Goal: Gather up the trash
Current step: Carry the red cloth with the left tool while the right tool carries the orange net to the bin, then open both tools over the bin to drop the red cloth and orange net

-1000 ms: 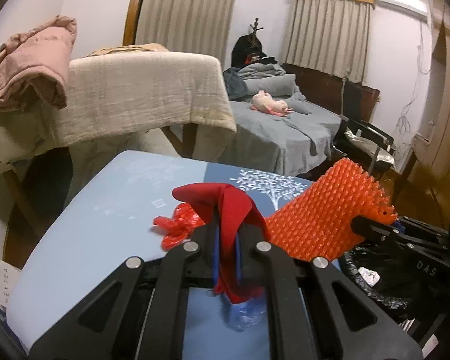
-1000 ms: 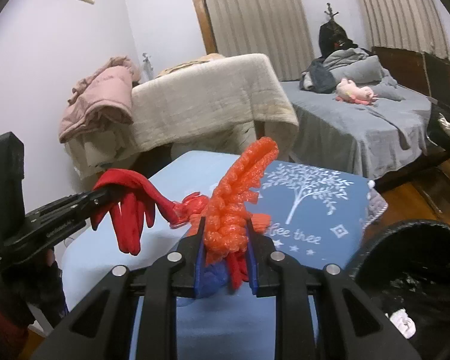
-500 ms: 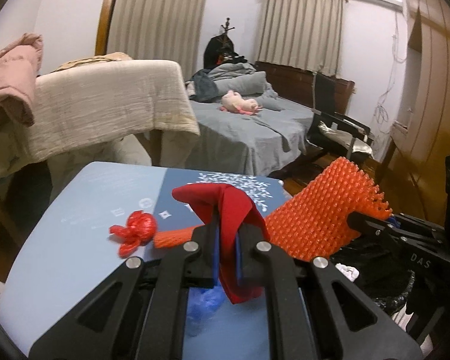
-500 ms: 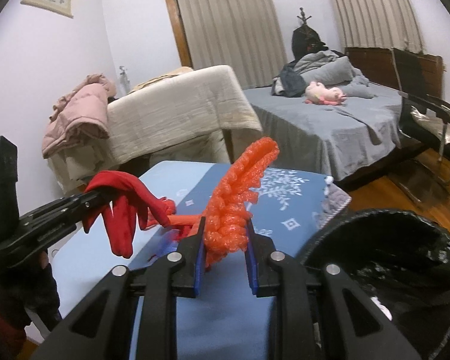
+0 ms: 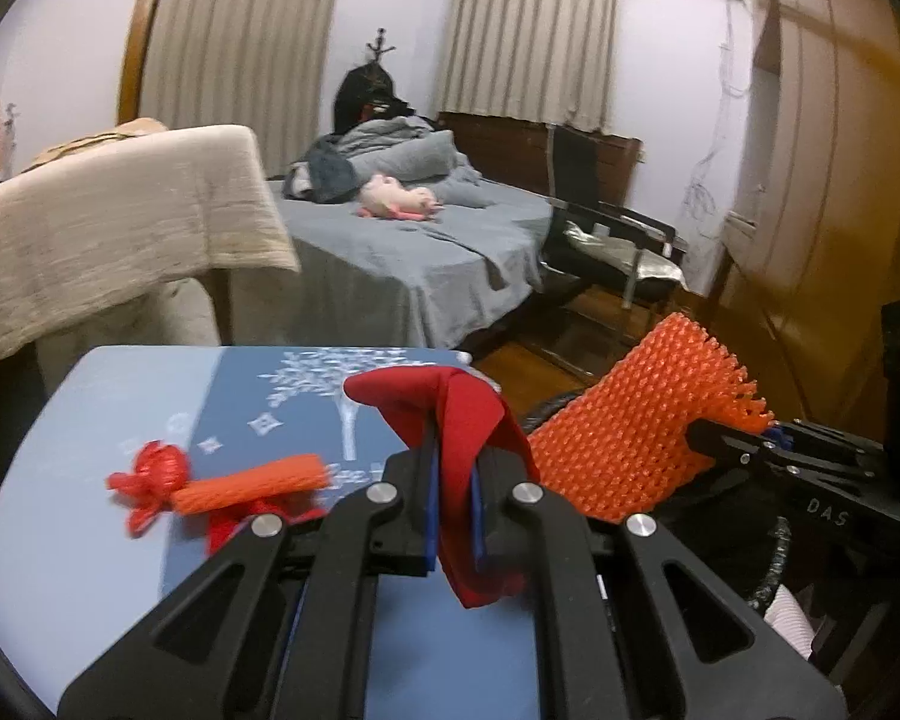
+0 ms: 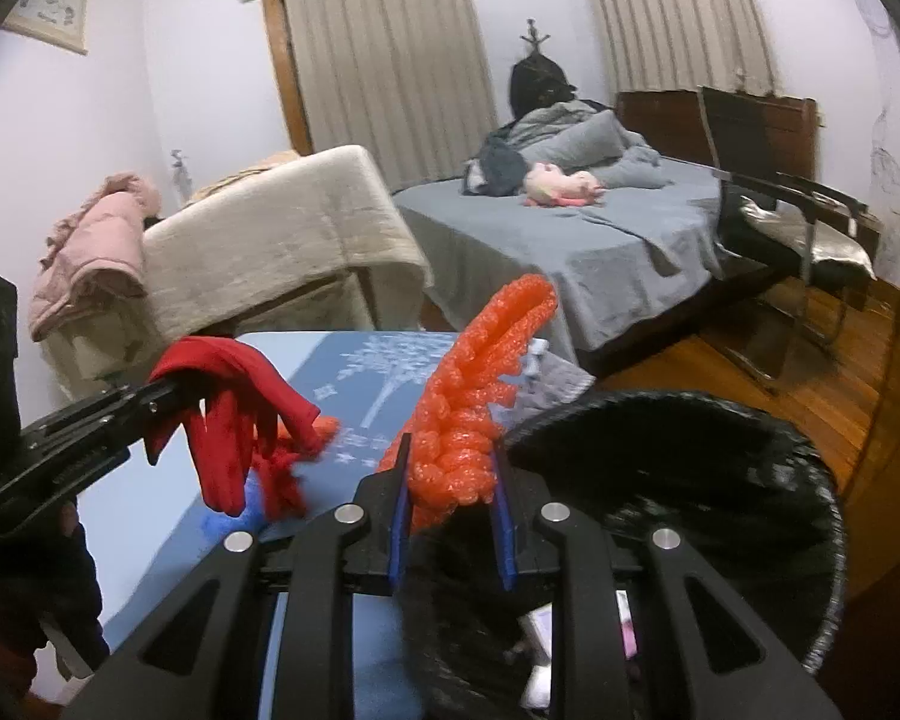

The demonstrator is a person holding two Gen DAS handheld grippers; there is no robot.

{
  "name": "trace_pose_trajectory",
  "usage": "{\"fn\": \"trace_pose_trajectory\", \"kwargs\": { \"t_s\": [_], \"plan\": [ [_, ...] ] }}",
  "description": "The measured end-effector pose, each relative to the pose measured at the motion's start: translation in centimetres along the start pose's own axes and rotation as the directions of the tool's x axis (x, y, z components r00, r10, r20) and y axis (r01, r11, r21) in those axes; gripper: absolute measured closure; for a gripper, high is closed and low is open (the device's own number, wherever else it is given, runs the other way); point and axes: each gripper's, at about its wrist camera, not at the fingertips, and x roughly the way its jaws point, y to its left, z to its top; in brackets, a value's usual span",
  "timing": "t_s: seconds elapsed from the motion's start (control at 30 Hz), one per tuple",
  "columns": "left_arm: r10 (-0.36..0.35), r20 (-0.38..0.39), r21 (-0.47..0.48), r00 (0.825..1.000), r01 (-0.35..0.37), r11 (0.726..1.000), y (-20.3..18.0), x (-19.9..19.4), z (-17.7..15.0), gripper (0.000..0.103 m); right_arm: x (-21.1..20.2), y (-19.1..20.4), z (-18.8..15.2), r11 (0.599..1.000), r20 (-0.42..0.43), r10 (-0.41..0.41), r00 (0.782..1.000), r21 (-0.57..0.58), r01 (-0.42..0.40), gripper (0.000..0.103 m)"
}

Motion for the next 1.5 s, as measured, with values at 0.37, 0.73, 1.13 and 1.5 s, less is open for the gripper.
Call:
{"fn": "trace_pose_trajectory", "kwargs": {
  "t_s": [0.37, 0.73, 1.13, 1.5],
  "plan": [
    [-0.134, -0.034, 0.065, 0.990, 0.136, 0.989, -6.6, 4.6, 0.0, 0.096, -2.0, -6.1, -1.7, 0.989, -0.015, -0.131, 0.991, 0.067, 0.132, 0.081],
    [-0.232, -0.090, 0.099, 0.968, 0.241, 0.966, -11.4, 8.3, -0.7, 0.096, -3.3, -10.7, -3.4, 0.968, -0.037, -0.219, 0.975, 0.116, 0.222, 0.080],
    [-0.275, -0.188, 0.071, 0.943, 0.292, 0.954, -11.4, 10.1, -2.5, 0.049, -3.4, -12.0, -4.2, 0.956, -0.044, -0.254, 0.966, 0.141, 0.257, 0.053],
    [-0.134, -0.090, 0.056, 0.987, 0.139, 0.989, -6.3, 6.0, -1.8, 0.016, -3.4, -9.9, -3.6, 0.959, -0.007, -0.253, 0.967, 0.134, 0.251, 0.012]
  ]
}}
